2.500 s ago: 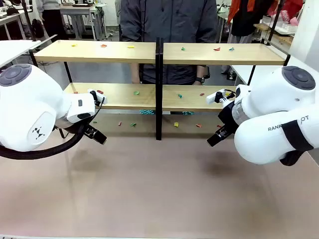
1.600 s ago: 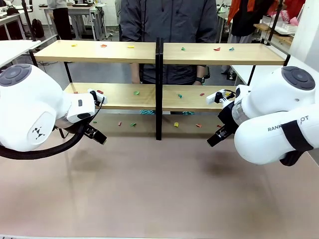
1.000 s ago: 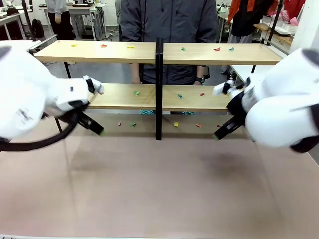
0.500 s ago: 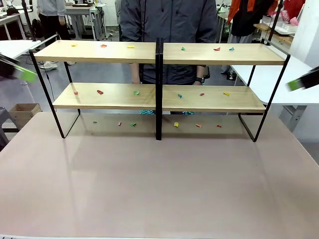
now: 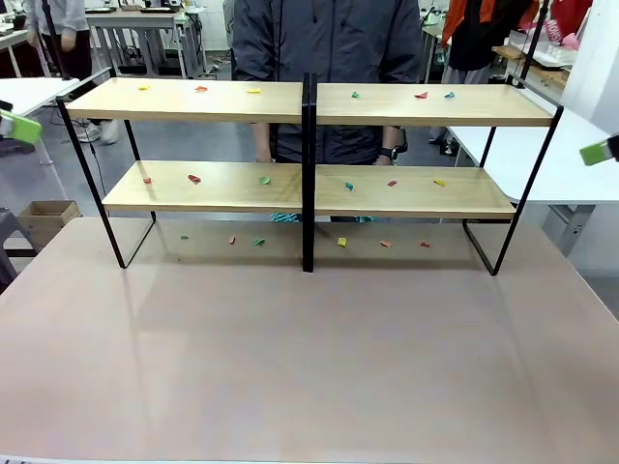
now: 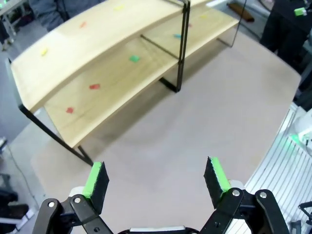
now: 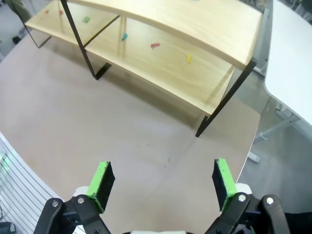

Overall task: Clean the shelves.
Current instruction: Pick up the Duster when the human hands it over.

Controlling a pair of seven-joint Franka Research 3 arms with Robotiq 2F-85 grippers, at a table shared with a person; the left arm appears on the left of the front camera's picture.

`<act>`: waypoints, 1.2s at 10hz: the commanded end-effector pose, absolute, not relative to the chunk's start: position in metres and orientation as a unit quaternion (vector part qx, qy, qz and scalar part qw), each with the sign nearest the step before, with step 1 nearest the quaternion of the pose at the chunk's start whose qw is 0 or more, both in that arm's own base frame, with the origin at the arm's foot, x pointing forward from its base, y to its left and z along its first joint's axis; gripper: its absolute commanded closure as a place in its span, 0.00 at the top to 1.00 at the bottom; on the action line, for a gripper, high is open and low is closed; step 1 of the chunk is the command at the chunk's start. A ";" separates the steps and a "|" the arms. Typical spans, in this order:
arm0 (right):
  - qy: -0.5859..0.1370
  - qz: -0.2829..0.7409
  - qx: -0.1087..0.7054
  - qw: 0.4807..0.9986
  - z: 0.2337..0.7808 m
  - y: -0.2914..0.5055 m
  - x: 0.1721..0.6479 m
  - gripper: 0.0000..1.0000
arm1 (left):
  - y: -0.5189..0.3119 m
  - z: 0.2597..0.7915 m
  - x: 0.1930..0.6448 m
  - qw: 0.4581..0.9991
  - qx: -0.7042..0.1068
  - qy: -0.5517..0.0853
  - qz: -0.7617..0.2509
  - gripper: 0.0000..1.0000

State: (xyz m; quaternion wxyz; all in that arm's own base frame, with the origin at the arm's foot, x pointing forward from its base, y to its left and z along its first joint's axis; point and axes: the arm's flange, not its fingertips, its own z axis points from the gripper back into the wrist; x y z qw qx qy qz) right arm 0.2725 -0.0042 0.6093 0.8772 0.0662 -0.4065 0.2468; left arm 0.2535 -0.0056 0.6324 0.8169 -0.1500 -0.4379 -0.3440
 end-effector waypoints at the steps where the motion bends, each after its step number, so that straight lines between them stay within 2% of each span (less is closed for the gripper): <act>1: -0.419 0.239 0.097 0.871 0.621 -0.011 0.271 1.00 | 0.002 0.638 0.247 0.787 -0.184 -0.473 -0.350 1.00; 3: -0.425 0.237 0.110 0.867 0.627 -0.016 0.269 1.00 | 0.006 0.643 0.246 0.764 -0.202 -0.507 -0.344 1.00; 5: -0.433 0.235 0.124 0.861 0.632 -0.020 0.266 1.00 | 0.008 0.646 0.250 0.781 -0.221 -0.506 -0.293 1.00; 7: -0.449 0.239 0.145 0.849 0.639 -0.022 0.261 1.00 | 0.011 0.643 0.251 0.786 -0.216 -0.502 -0.289 1.00; 12: -0.462 0.145 0.205 0.851 0.656 -0.025 0.263 1.00 | 0.008 0.637 0.252 0.792 -0.215 -0.496 -0.284 1.00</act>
